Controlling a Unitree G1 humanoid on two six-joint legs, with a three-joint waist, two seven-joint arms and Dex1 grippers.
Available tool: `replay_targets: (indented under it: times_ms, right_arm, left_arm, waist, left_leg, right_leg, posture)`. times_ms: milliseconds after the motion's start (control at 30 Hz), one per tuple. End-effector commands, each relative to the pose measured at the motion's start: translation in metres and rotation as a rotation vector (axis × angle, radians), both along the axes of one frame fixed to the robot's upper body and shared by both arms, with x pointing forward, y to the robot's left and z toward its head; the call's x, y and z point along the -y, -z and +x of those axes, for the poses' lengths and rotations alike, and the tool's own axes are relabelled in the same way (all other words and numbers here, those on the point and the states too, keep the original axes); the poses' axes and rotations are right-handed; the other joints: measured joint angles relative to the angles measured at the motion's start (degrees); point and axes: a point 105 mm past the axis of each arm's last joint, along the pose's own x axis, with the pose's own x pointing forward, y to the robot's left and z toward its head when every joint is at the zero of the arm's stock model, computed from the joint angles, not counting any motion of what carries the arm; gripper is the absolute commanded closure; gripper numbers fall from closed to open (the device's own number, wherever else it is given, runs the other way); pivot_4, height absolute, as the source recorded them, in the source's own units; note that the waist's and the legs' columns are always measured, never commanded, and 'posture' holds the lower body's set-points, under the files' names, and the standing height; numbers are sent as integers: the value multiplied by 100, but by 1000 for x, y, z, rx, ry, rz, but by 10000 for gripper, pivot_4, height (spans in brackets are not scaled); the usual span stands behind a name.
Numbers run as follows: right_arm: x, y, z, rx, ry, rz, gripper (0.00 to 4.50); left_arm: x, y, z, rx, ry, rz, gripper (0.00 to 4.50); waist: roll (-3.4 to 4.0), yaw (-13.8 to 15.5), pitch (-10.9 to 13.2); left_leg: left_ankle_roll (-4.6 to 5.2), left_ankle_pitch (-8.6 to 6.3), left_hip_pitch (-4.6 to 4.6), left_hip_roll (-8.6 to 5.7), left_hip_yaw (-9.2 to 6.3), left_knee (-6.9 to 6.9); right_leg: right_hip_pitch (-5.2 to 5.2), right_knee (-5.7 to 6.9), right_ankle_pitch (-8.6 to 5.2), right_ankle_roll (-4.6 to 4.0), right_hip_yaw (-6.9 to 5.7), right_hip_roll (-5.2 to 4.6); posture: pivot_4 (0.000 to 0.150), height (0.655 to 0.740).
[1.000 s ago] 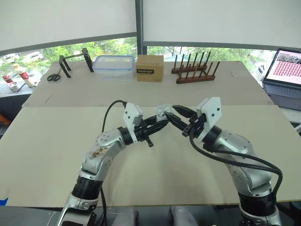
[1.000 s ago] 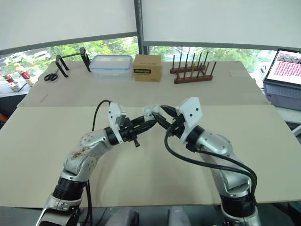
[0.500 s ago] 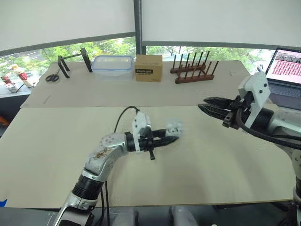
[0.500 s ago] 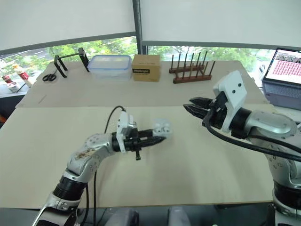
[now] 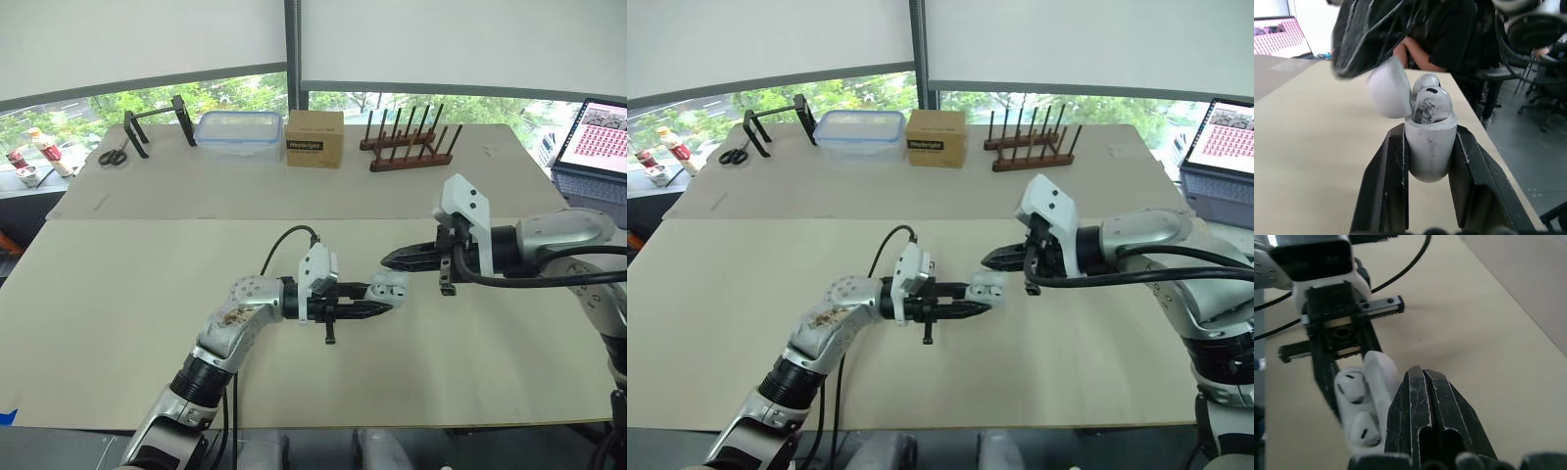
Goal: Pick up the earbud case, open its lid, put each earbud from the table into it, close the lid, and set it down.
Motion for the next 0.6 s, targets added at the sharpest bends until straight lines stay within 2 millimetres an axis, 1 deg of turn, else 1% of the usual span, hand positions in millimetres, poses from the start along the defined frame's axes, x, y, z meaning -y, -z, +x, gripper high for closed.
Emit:
replay_targets:
  times_ms: [33, 100, 267, 400, 433, 533, 600]
  right_arm:
    - [2, 3, -12, -26, -27, -22, 45000]
    - [5, 12, -16, -47, -27, -37, 45000]
    - [3, 21, -24, -82, -30, -34, 45000]
    - [1, 21, -26, -71, -24, -18, 45000]
    - [1, 21, -26, -64, -15, -13, 45000]
    - [9, 17, -18, 21, 49, -25, 45000]
    - [16, 19, -14, 103, 80, -63, 45000]
  left_arm:
    - [2, -15, 5, 68, -31, -45, 39116]
    - [3, -17, 6, 72, -43, -54, 39116]
    - [1, -19, 7, 69, -54, -66, 39116]
    - [1, -17, 7, 32, -58, -61, 39116]
    - [0, -14, 8, -11, -62, -52, 39116]
    - [-2, 4, 7, -225, -55, 23, 39116]
    - [-2, 12, 14, -389, -105, 40, 39116]
  waist:
    - [0, 8, 0]
    - [0, 37, 0]
    - [0, 43, 0]
    - [0, 59, 0]
    - [0, 60, 0]
    - [0, 60, 0]
    - [0, 58, 0]
  left_leg:
    - [0, 0, 1, 0, 0, 0]
    - [0, 0, 0, 0, -2, 0]
    - [0, 0, 2, 0, 2, 1]
    - [-1, 0, 2, 0, 2, 1]
    - [0, 0, 2, -1, 2, 2]
    - [0, 0, 2, 0, 0, 3]
    - [0, 0, 2, 0, -1, 3]
  right_leg:
    - [1, 0, 0, 0, 1, 0]
    - [2, 0, 0, 0, -3, 1]
    - [-2, 6, 0, 0, 2, 2]
    - [-1, 6, 1, 0, 1, 1]
    - [-1, 7, 1, 0, 2, 0]
    - [-1, 8, 1, 0, 1, 2]
    - [0, 10, 0, 0, -1, 3]
  posture:
    - [1500, 7400]
    - [1500, 7400]
    - [1500, 7400]
    - [1500, 7400]
    - [1500, 7400]
    - [1500, 7400]
    - [1500, 7400]
